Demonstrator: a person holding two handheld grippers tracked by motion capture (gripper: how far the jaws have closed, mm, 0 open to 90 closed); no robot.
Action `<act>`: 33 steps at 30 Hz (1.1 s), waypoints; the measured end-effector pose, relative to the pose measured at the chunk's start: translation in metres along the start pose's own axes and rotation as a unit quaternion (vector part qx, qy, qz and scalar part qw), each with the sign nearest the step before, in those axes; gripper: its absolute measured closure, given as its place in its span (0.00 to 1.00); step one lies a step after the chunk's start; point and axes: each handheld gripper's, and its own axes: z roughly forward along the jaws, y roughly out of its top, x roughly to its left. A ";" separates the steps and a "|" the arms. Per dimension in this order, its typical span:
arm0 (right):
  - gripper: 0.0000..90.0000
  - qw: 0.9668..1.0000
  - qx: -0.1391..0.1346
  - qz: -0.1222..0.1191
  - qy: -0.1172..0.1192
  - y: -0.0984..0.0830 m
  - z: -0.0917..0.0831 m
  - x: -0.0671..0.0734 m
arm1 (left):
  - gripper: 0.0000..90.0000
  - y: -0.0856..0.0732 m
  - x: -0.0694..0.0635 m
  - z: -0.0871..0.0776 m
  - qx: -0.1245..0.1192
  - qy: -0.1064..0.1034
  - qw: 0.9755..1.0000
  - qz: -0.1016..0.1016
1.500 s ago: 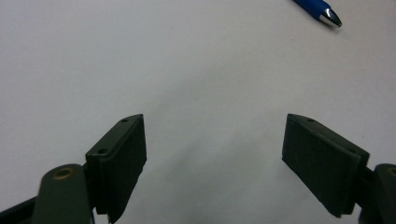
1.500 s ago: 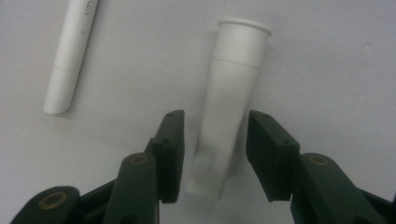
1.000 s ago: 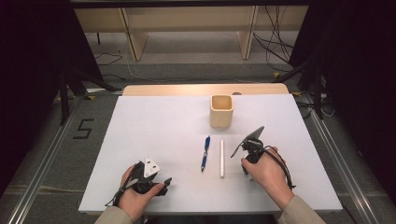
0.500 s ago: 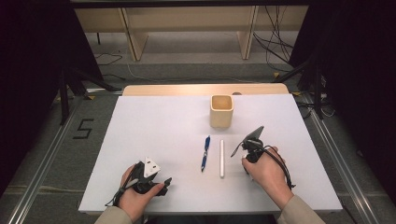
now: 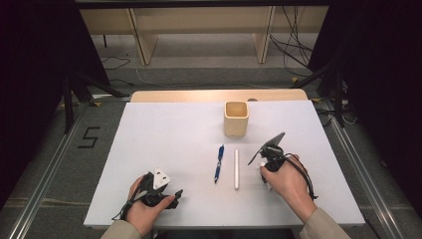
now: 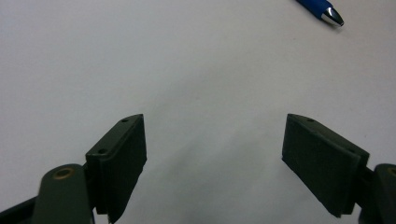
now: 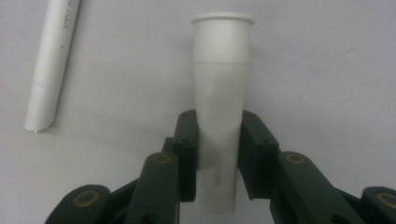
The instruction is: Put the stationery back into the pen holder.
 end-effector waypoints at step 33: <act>0.79 0.975 -0.209 -0.068 0.020 -0.003 -0.026 -0.020 | 0.24 -0.001 0.001 0.000 0.001 0.001 1.000 0.001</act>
